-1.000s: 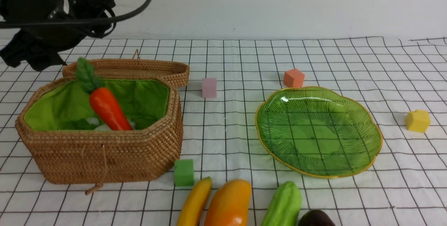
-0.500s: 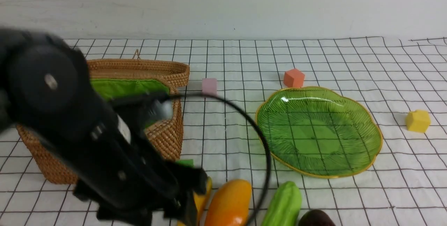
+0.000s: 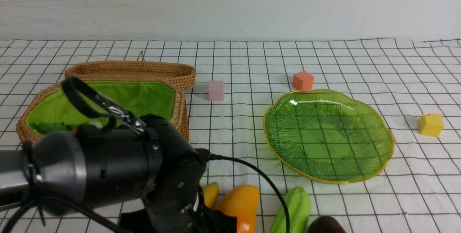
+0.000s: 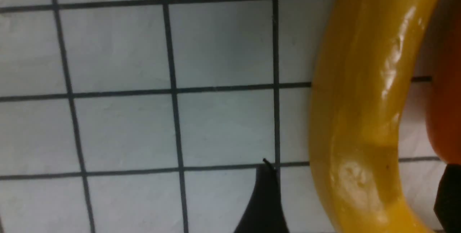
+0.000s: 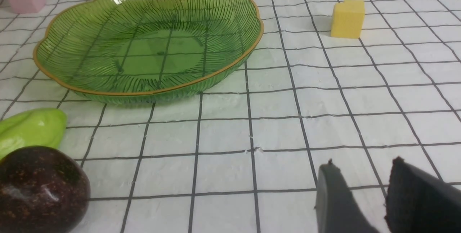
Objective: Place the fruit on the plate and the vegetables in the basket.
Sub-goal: Use the left arm to grab a banana and put it into the right plate
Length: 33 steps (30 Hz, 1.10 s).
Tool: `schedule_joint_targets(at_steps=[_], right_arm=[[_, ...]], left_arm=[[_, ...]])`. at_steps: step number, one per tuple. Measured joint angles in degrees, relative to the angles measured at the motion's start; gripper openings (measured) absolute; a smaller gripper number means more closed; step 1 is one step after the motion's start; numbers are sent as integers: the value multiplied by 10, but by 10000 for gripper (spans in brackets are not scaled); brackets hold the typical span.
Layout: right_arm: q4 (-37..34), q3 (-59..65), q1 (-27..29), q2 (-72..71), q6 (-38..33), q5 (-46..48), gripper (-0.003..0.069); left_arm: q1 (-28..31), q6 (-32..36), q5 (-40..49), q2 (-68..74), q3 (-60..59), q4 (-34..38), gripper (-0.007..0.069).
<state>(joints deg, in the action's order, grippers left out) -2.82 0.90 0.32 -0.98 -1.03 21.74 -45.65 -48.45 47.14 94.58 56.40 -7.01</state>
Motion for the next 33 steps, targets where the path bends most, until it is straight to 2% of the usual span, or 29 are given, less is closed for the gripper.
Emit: schedule_joint_targets(at_steps=[7,10,11,13,18,24,26,29,33], right_arm=[[0,0,0,0,0,0,244],[0,0,0,0,0,0,244],[0,0,0,0,0,0,244],[0,0,0,0,0,0,244],[0,0,0,0,0,0,244],[0,0,0,0,0,0,244],[0,0,0,0,0,0,244],[0,0,0,0,0,0,244],[0,0,0,0,0,0,244]], left_arm=[[0,-15,-10,39,0,-1,520],[0,-16,-9,36,0,-2,433],[0,-16,-3,30,0,-2,364],[0,-16,15,15,1,-2,277],[0,-12,119,-70,49,8,286],[0,3,161,-156,163,35,286],[0,28,150,-158,249,61,286],[0,47,111,-122,313,83,286],[0,58,36,8,422,100,286]])
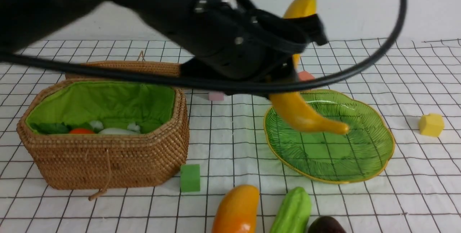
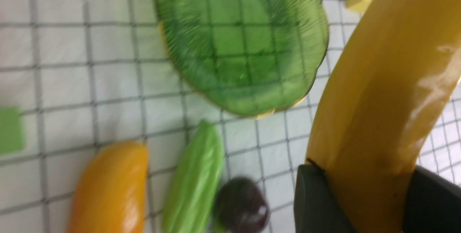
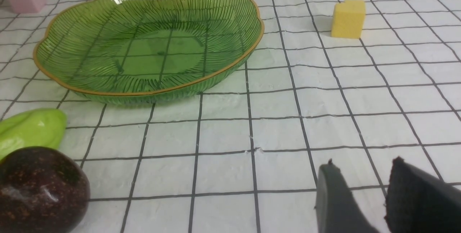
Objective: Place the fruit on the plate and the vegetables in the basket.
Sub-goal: Use the left arm to grab a banana and put it into the right plate
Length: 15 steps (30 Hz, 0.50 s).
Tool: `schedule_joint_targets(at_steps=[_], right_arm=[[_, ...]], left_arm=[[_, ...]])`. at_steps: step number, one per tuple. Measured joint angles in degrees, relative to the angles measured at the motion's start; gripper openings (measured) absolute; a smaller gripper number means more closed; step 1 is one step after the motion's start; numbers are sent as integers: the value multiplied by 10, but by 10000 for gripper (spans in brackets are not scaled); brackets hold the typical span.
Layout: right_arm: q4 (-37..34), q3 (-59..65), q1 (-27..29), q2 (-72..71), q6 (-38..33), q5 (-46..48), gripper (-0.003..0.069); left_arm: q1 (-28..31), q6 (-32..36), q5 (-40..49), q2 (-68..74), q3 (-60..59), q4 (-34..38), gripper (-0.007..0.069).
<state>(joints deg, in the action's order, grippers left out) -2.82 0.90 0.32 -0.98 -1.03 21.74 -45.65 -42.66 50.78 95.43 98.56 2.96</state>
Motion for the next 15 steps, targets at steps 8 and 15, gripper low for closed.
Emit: schedule_joint_targets(at_steps=[8,15], right_arm=[[0,0,0,0,0,0,244],[0,0,0,0,0,0,244]], left_arm=[[0,-58,-51,267,205,3,286],[0,-76,46,429,373,-35,323]])
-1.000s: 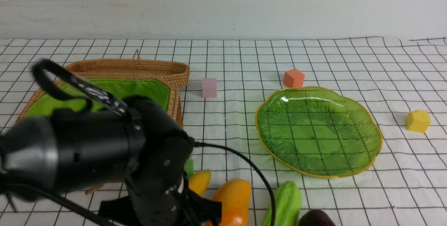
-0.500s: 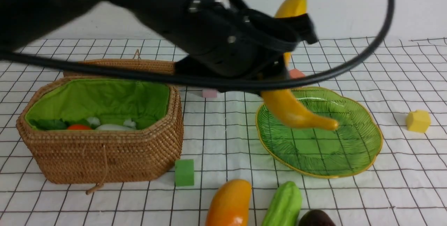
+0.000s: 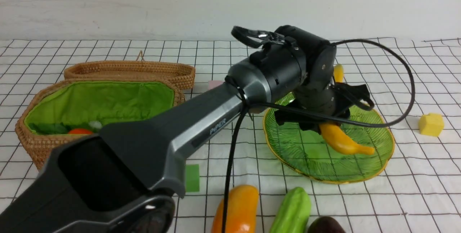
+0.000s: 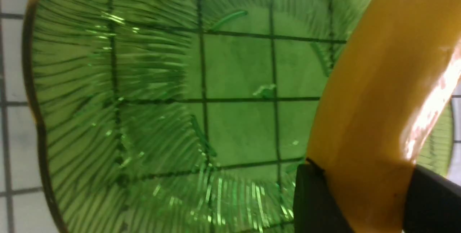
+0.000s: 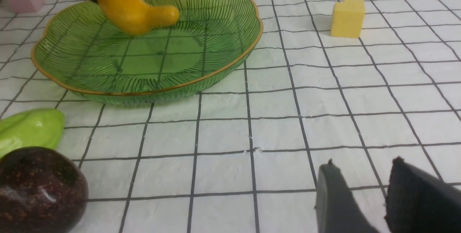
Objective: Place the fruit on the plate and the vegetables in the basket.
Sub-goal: Use the left arm to grab a banana and put it into the right plate, then use the right arm to grab a mangosteen and put it into the right plate
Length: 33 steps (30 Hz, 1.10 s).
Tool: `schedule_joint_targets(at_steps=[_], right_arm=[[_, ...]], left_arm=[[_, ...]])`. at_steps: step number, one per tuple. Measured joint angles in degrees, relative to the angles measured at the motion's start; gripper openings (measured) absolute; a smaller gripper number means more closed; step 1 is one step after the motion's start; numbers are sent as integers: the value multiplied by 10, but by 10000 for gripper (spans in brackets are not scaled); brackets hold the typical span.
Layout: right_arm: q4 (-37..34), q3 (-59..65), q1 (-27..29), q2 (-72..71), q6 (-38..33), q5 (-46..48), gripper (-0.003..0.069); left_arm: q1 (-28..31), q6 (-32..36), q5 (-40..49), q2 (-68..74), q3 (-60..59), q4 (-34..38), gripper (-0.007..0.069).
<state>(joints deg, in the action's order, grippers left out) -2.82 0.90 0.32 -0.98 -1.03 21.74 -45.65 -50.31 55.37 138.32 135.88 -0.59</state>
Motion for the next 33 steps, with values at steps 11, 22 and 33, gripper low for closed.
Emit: schedule_joint_targets(at_steps=[11,22,33], right_arm=[[0,0,0,0,0,0,244],[0,0,0,0,0,0,244],[0,0,0,0,0,0,244]], left_arm=[[0,75,155,-25,121,-29,664],[0,240,161,-347,54,-27,308],[0,137,132,-872,-587,-59,-13]])
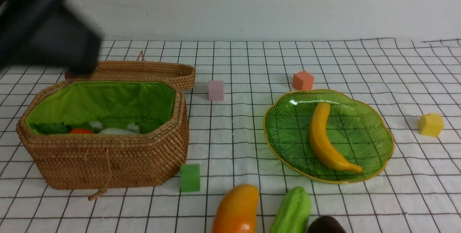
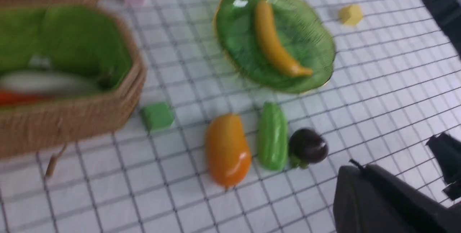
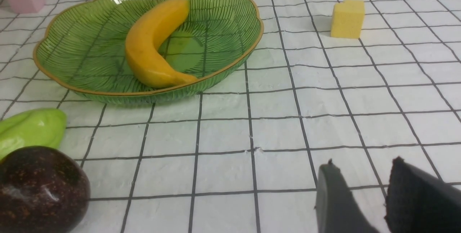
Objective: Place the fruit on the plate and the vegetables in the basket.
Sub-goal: Use the right arm to grab a mangosteen and put it into the right plate
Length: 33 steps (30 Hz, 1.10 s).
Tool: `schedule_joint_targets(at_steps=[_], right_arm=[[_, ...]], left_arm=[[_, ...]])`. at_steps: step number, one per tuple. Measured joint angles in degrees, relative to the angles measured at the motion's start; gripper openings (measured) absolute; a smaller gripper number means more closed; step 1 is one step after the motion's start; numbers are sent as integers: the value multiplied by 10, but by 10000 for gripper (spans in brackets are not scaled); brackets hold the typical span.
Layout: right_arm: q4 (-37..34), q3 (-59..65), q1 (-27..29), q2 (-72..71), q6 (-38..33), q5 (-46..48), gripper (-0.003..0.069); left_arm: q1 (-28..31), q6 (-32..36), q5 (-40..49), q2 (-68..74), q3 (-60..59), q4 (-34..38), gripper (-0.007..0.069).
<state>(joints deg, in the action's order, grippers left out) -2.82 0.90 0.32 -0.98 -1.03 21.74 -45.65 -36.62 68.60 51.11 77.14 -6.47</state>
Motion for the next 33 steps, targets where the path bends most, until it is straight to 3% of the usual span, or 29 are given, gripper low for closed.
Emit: schedule_joint_targets(at_steps=[4,8,23,33], right_arm=[[0,0,0,0,0,0,244],[0,0,0,0,0,0,244],[0,0,0,0,0,0,244],[0,0,0,0,0,0,244]], left_arm=[[0,-97,-86,-207,-260,4,-13],[0,-121,-94,-318,-377,43,-13],[0,-65,29,-368,-388,49,-13],[0,-65,29,-368,-389,29,-13]])
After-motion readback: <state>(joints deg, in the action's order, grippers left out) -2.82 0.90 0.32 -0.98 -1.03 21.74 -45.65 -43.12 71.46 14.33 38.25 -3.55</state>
